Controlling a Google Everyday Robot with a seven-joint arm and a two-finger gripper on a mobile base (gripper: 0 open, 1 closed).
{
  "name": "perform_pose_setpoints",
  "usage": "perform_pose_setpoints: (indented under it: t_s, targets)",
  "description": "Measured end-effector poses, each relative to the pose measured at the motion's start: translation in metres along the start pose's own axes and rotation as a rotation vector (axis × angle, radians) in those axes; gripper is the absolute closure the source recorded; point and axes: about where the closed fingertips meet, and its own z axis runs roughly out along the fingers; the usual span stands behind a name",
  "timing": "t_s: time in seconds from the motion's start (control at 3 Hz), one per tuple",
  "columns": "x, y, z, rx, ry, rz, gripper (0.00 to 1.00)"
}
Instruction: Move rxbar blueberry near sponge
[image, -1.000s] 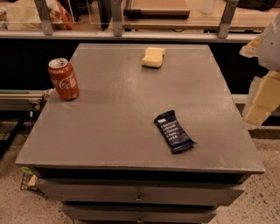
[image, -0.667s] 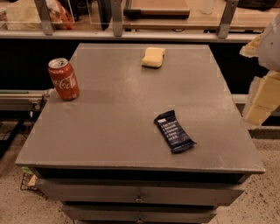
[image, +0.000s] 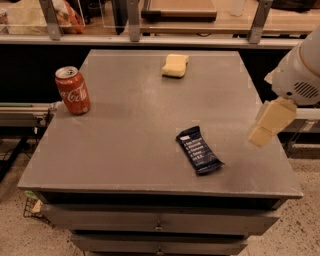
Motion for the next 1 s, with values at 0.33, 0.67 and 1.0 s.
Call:
perform_pose_setpoints:
  t_s: [0.33, 0.67, 1.0]
  targets:
    - [-0.01, -0.003, 0.026, -0.007, -0.04, 0.129, 0.0]
    - [-0.023, 0.006, 0.038, -0.019, -0.077, 0.211, 0.0]
    - [-0.032, 0.024, 0.048, -0.006, -0.104, 0.241, 0.0]
